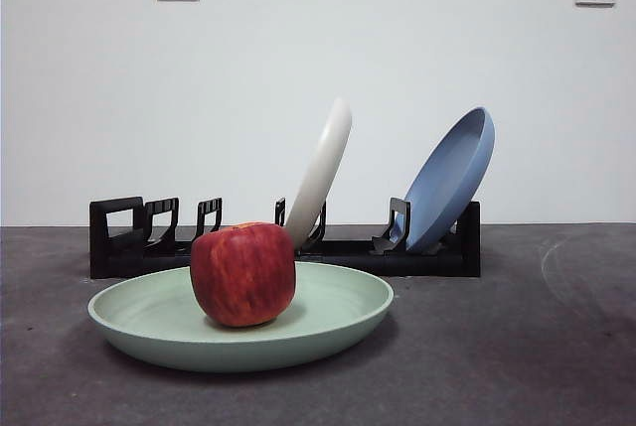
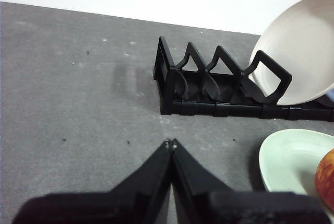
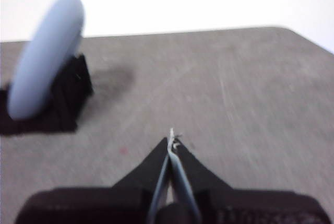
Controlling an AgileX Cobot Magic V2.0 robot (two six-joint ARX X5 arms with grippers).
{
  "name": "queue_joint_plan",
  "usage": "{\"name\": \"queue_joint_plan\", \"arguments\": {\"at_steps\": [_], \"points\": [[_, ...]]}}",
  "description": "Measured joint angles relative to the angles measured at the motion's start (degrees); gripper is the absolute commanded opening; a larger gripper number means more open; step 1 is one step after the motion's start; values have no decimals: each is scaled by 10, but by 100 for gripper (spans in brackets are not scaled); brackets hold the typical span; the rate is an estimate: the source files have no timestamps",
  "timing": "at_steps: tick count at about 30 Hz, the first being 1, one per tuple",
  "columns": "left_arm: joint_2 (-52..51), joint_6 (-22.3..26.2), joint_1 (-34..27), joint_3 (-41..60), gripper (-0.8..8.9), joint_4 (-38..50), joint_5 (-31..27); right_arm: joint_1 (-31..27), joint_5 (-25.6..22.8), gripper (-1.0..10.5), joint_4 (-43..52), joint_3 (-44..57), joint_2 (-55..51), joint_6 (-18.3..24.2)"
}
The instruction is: Take the green plate from the plate rack,put the plate on the table,take the apple from the table,put the apple in the plate
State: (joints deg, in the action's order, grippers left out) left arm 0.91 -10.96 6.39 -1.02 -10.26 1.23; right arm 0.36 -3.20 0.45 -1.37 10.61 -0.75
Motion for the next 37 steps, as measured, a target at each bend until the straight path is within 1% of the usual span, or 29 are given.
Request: {"name": "queue_joint_plan", "arguments": {"at_steps": [7, 11, 14, 17, 25, 37], "points": [[0, 0, 0, 0, -4, 0, 0, 0, -4, 0, -49, 0, -57, -1], [0, 0, 0, 0, -4, 0, 0, 0, 10, 0, -114, 0, -98, 2], [1, 0, 0, 0, -4, 0, 0, 0, 24, 0, -115, 0, -100, 11], [3, 0, 0, 0, -4, 0, 0, 0, 26, 0, -116, 0, -100, 16], [12, 0, 0, 0, -4, 0, 0, 0, 26, 0, -115, 0, -100, 6], [23, 0, 0, 0, -4, 0, 0, 0, 26, 0, -115, 0, -100, 5]]}}
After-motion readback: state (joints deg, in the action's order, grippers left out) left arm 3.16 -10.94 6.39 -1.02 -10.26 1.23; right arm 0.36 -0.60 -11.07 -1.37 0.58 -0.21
